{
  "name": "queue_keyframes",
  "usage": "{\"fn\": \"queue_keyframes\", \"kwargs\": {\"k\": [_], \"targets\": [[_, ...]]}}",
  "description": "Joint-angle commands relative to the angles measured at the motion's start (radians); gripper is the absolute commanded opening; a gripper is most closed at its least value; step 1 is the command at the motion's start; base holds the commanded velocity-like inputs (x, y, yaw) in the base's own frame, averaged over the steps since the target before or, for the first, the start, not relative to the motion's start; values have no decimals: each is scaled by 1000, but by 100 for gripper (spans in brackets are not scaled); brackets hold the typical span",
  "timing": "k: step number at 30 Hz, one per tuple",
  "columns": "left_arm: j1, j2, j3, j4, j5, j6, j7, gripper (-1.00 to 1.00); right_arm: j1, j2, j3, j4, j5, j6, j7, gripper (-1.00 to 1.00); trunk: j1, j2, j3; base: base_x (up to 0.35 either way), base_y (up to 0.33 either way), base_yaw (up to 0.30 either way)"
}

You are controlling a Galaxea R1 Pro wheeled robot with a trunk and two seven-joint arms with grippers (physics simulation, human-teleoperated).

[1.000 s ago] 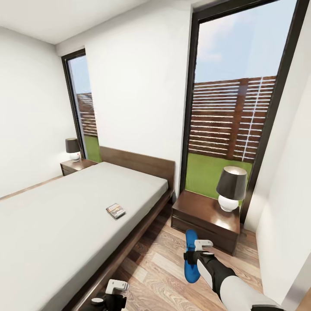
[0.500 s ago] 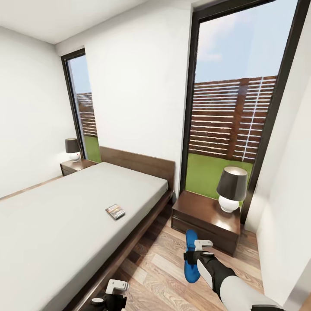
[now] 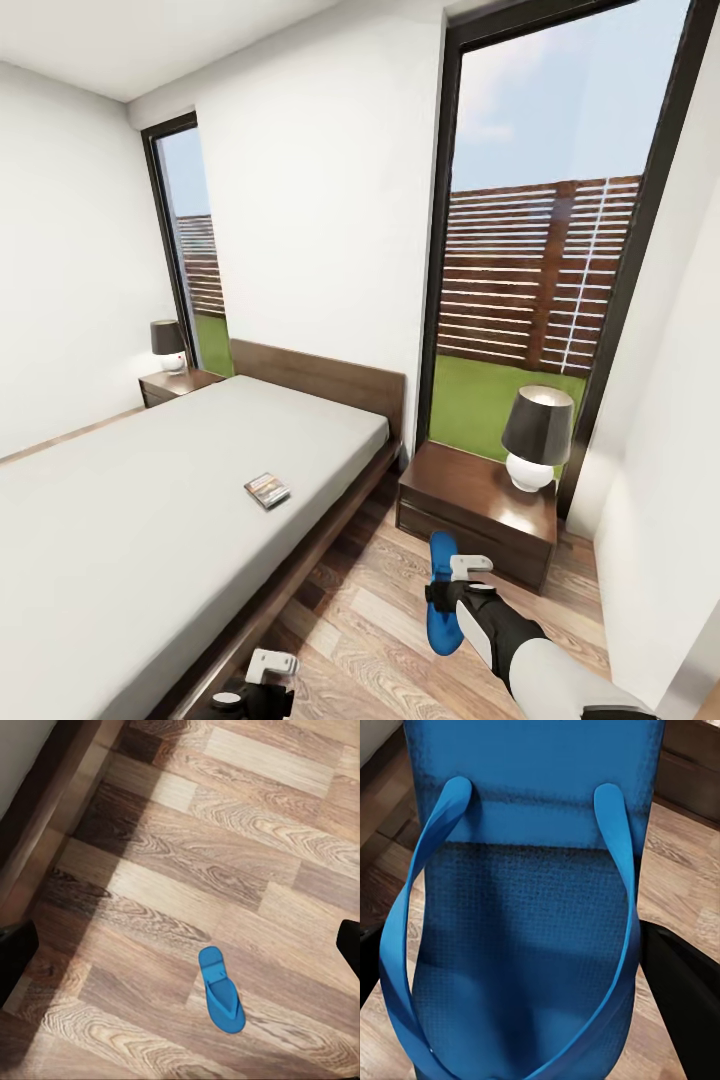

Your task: In the bedroom, move the book from the bed onto either nightstand, and place the two sandals side by side next to the bed.

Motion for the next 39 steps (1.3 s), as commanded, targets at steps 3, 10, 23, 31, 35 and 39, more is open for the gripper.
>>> {"fn": "queue_keyframes", "kwargs": {"k": [3, 10, 23, 31, 35, 39], "targets": [[4, -1, -9, -2, 10, 4, 5, 100, 0, 1, -3, -1, 0, 6, -2, -100, 0, -1, 0, 0, 0, 0], [8, 1, -11, -1, 7, 4, 2, 100, 11, 1, -3, -2, 2, 6, -2, -100, 0, -1, 0, 0, 0, 0], [14, 1, -19, -1, 2, 5, 1, 100, 20, 1, 4, -2, 2, 6, -2, -100, 0, -1, 0, 28, -19, 0], [27, 1, -20, -2, 1, 4, 0, 100, 22, 1, 36, -2, 0, 6, -2, -100, 0, -1, 0, 7, -6, 0], [28, 0, -21, -2, 1, 4, 0, 100, 23, 2, 40, -2, 0, 6, -2, -100, 0, -1, 0, 49, -22, 0], [29, 0, -21, -2, 1, 4, 0, 100, 23, 1, 41, -2, 0, 6, -3, -100, 0, -1, 0, 47, -23, 0]]}}
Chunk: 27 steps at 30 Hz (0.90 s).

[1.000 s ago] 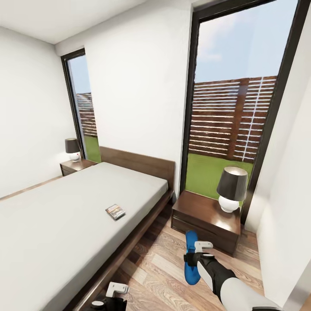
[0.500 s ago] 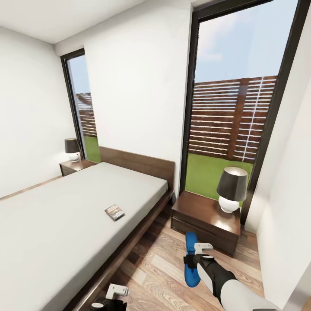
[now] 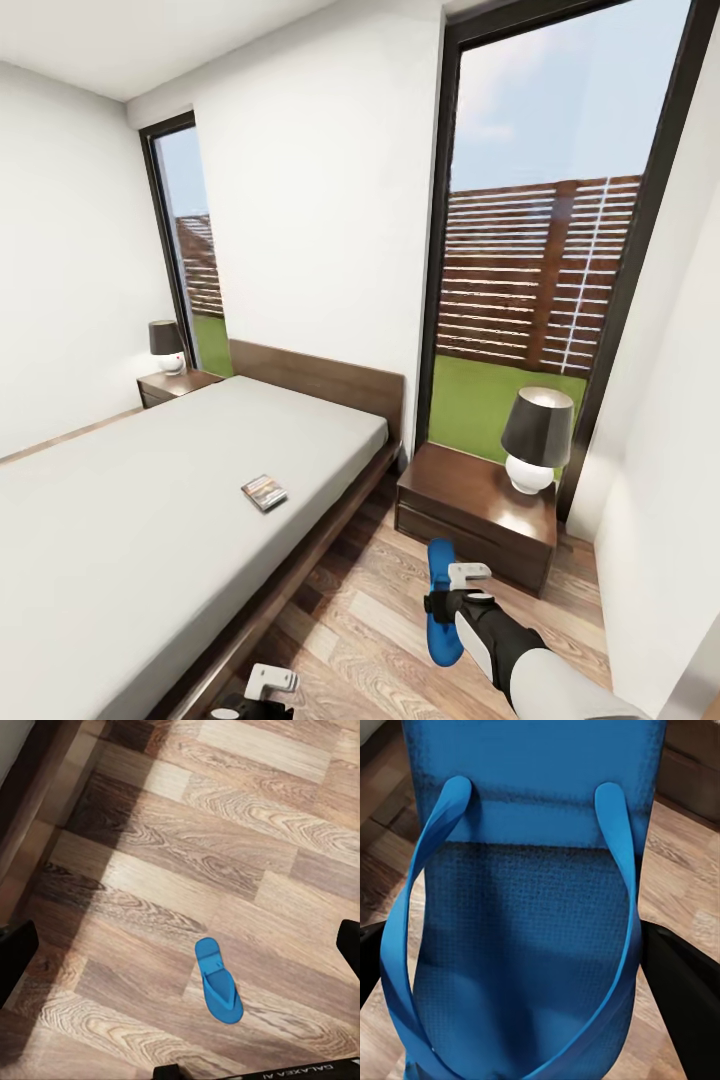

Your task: In the bedroom, move the book from the bed onto either nightstand, and place the two sandals side by side next to the bed.

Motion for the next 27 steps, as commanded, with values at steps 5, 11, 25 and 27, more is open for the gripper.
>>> {"fn": "queue_keyframes", "kwargs": {"k": [5, 11, 25, 27], "targets": [[1, 0, -9, -1, 11, 4, 4, 100, 0, 0, 1, -2, 1, 6, -4, -100, 0, -1, 0, 16, -8, 0], [1, 0, -9, -1, 11, 4, 4, 100, 0, 1, 2, -2, 1, 6, -4, -100, 0, -1, 0, 47, -16, 0], [1, 0, -9, -1, 11, 4, 0, 100, 0, 1, 2, -2, 1, 6, -4, -100, 0, -1, 0, 37, -29, 0], [1, 0, -9, -1, 11, 4, 0, 100, 0, 1, 2, -2, 1, 6, -4, -100, 0, -1, 0, 2, -31, 0]]}}
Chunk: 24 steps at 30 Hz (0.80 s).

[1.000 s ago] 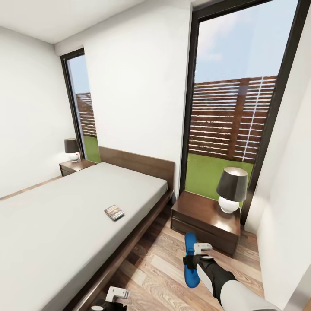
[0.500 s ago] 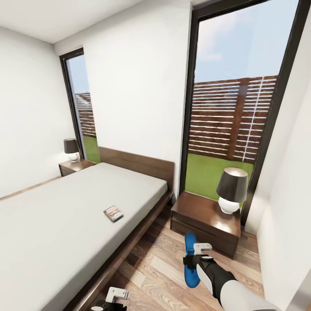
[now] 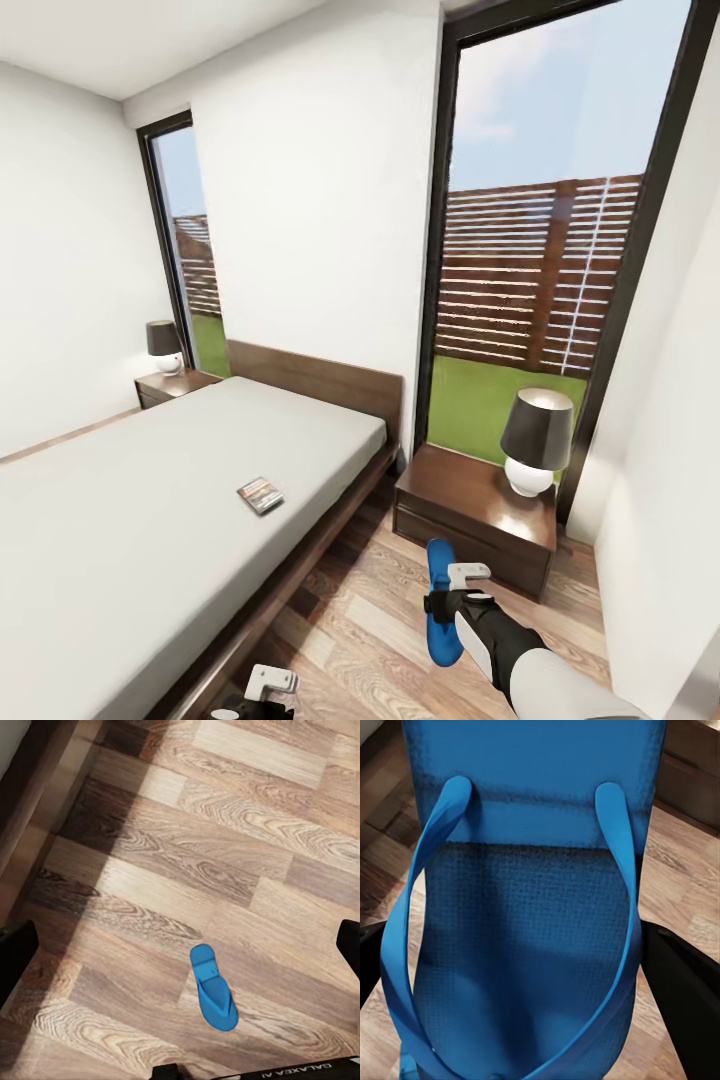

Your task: In the bedroom, move the book from the bed onto either nightstand, and place the two sandals side by side next to the bed.

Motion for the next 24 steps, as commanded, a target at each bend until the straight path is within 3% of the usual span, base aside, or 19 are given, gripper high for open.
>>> {"fn": "queue_keyframes", "kwargs": {"k": [1, 24], "targets": [[0, 0, -9, -1, 11, 4, 4, 100, 0, 0, 1, -2, 0, 6, -4, -100, 0, -1, 0, 1, -78, 0], [0, 2, -9, -1, 11, 4, 2, 100, 0, 0, 1, -2, 0, 6, -3, -100, 0, -1, 0, 20, -25, 0]]}}
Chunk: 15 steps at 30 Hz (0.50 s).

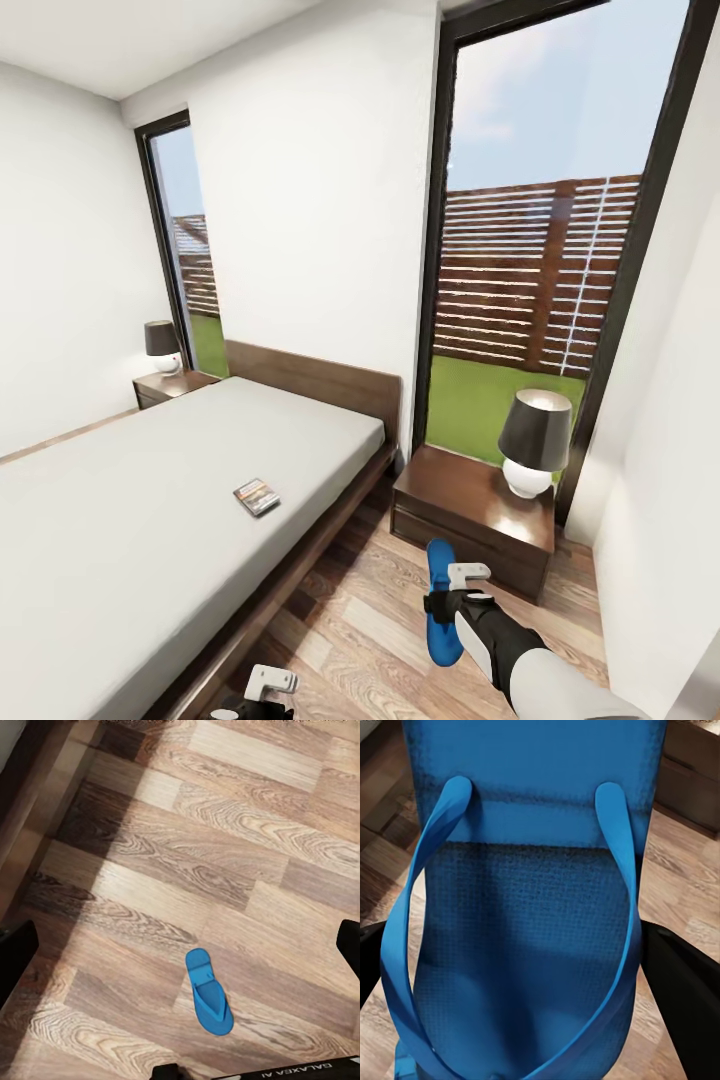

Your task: In the bedroom, move the book from the bed onto either nightstand, and place the two sandals side by side next to the bed.

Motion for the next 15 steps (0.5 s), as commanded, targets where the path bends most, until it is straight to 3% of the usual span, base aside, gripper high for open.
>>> {"fn": "queue_keyframes", "kwargs": {"k": [1, 15], "targets": [[0, 0, -9, -1, 11, 4, 4, 100, 0, 0, 1, -2, 0, 6, -3, -100, 1, -1, 0, 94, -45, 0], [0, 0, -9, -1, 10, 4, 3, 100, 0, 0, 3, -2, 0, 6, -4, -100, 1, -1, 0, 22, -12, 0]]}}
